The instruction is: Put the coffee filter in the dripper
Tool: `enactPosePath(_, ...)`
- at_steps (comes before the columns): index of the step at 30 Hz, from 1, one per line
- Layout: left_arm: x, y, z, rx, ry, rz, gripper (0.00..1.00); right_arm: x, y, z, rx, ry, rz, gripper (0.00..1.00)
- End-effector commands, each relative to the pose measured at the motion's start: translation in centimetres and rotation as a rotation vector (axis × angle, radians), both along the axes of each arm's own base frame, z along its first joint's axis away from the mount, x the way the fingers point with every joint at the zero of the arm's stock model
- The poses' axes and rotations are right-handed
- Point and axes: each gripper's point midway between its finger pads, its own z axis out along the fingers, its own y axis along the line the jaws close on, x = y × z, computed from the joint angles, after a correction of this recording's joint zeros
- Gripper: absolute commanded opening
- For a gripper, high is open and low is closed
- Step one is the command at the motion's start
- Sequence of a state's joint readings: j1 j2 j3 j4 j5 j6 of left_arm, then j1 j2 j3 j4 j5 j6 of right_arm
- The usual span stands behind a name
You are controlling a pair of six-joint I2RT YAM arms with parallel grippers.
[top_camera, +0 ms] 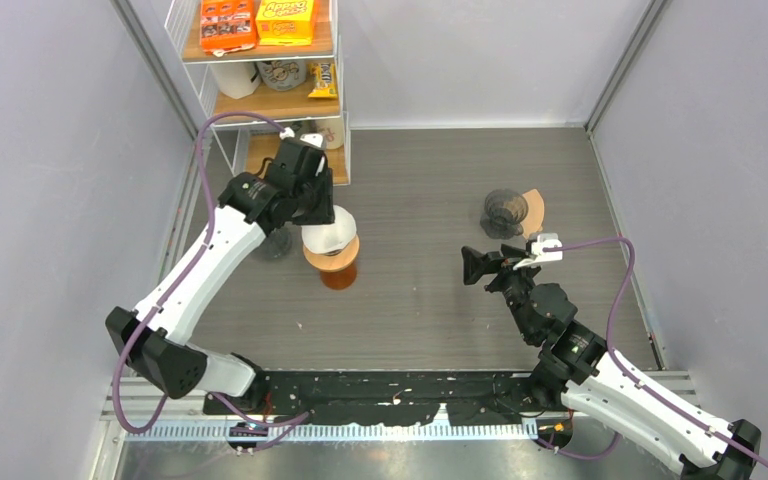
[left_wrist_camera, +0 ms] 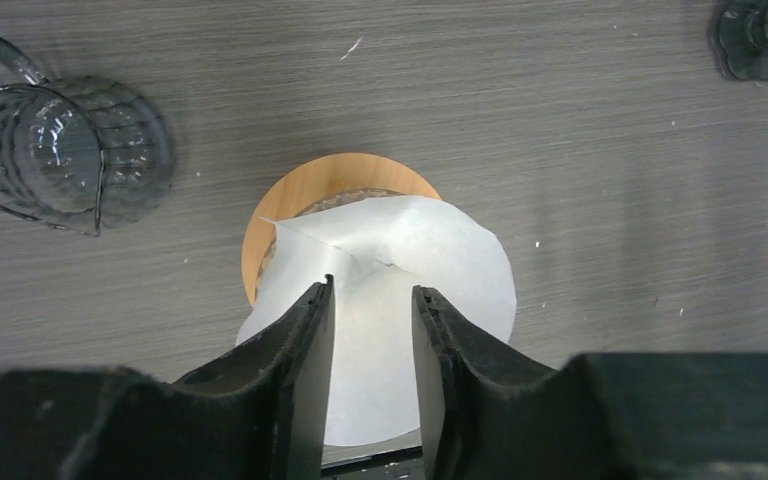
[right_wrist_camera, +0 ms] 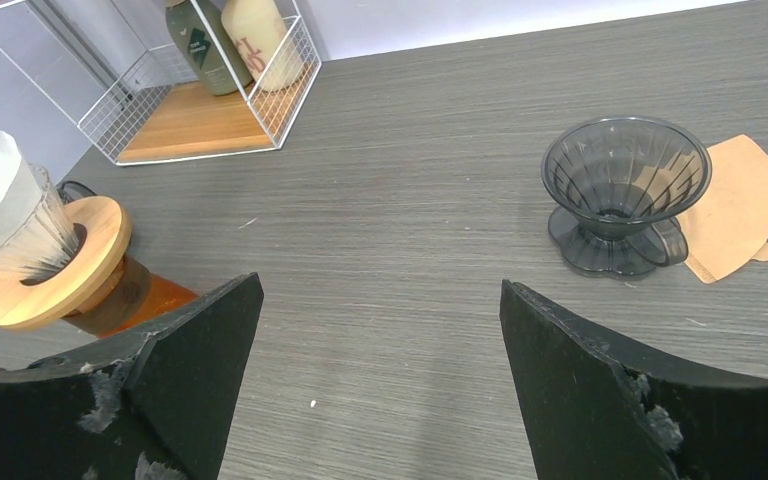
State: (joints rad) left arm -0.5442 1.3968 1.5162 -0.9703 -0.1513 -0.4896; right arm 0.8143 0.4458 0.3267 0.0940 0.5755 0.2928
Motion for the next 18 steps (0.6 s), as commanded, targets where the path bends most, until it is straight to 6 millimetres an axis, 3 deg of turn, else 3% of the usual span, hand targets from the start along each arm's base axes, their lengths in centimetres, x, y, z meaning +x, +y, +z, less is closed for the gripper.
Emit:
enactPosePath(1,0.1,0.9,-0.3,0.041,-0.002,0.034,0.38,0.4,-0.5,0.5,0.005,-0.012,-0.036,0.95)
enactPosePath(18,0.2,0.4,-4.2,0.08,0.086,0.014,0.31,0.5,-0.6,0.1,-0.008,-0.002,-0.049,0.96)
